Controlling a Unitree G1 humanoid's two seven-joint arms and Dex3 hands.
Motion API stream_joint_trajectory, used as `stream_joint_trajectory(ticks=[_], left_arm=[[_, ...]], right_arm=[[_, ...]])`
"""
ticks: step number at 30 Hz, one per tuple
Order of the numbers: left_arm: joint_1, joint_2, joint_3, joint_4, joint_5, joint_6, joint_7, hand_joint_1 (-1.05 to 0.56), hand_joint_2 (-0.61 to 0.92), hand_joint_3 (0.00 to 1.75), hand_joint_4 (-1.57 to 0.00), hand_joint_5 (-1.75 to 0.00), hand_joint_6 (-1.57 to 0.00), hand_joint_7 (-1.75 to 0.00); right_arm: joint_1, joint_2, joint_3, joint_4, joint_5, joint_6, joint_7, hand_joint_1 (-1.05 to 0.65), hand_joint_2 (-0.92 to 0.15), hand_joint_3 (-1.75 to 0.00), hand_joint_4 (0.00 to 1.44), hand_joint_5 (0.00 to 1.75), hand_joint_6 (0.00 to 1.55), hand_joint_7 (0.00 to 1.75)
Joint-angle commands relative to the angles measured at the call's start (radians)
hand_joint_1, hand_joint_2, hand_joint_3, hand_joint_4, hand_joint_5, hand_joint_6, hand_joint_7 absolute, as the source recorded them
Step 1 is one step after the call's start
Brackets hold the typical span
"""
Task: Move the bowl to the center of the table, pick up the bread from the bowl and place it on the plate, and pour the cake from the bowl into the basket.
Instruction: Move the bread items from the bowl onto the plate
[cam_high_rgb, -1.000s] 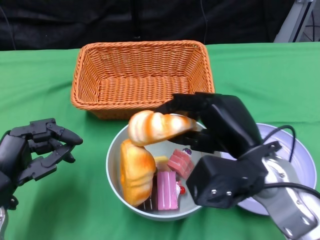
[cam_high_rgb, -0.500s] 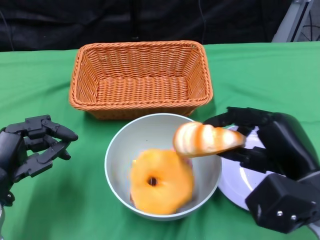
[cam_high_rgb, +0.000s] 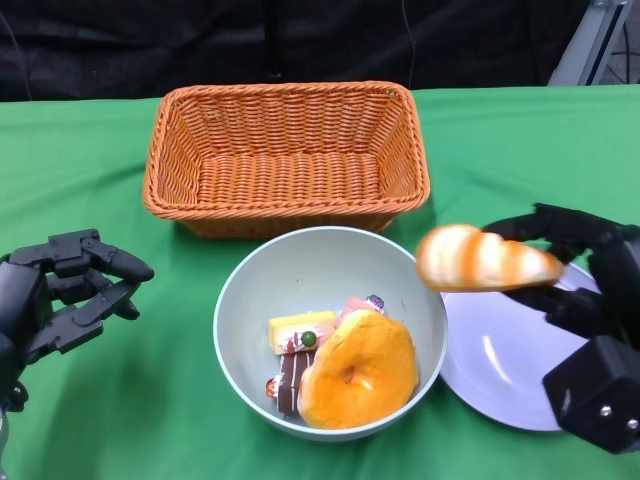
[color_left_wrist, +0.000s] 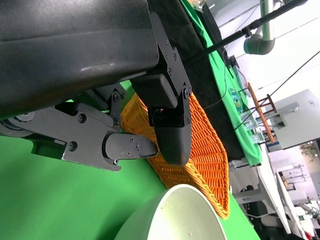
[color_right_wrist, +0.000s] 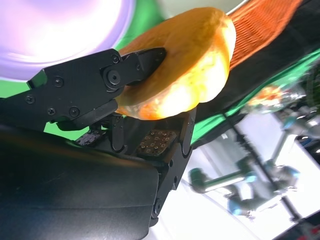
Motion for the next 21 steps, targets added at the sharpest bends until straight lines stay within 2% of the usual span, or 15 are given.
stream_joint_trajectory(ticks=[1,4,11,13,15,21], left_arm=[[-0.003,0.019,0.001,0.005,0.007,-0.006,0.007,-0.13,0.9,0.27,-0.85,-1.24,-0.92,-0.85],[-0.003,0.019,0.0,0.005,0.007,-0.002,0.009,-0.14,0.9,0.26,-0.85,-1.23,-0.92,-0.84],[-0.003,0.02,0.0,0.005,0.007,-0.002,0.009,-0.14,0.91,0.25,-0.85,-1.23,-0.93,-0.83],[-0.003,0.018,0.001,0.006,0.001,-0.002,0.002,-0.13,0.91,0.25,-0.84,-1.23,-0.92,-0.83],[-0.003,0.017,0.002,0.006,-0.003,-0.001,-0.001,-0.13,0.92,0.25,-0.83,-1.24,-0.92,-0.83],[-0.003,0.017,0.001,0.006,-0.003,-0.001,-0.002,-0.13,0.92,0.24,-0.82,-1.26,-0.92,-0.84]], right_arm=[[-0.015,-0.023,-0.014,0.045,-0.01,-0.036,-0.04,0.0,-0.86,0.0,0.74,1.28,0.91,0.57],[-0.028,-0.034,-0.012,0.094,-0.03,-0.058,-0.075,-0.05,-0.84,0.0,0.77,1.23,0.92,0.56],[-0.032,-0.036,-0.01,0.109,-0.033,-0.072,-0.087,-0.05,-0.84,0.0,0.78,1.21,0.93,0.54],[-0.096,-0.076,0.027,0.252,-0.144,-0.095,-0.19,-0.07,-0.82,0.0,0.83,1.17,0.96,0.51],[-0.132,-0.096,0.049,0.337,-0.201,-0.116,-0.255,-0.08,-0.81,0.0,0.85,1.15,0.98,0.48],[-0.155,-0.111,0.072,0.389,-0.207,-0.142,-0.306,-0.08,-0.81,0.0,0.86,1.14,1.0,0.45]])
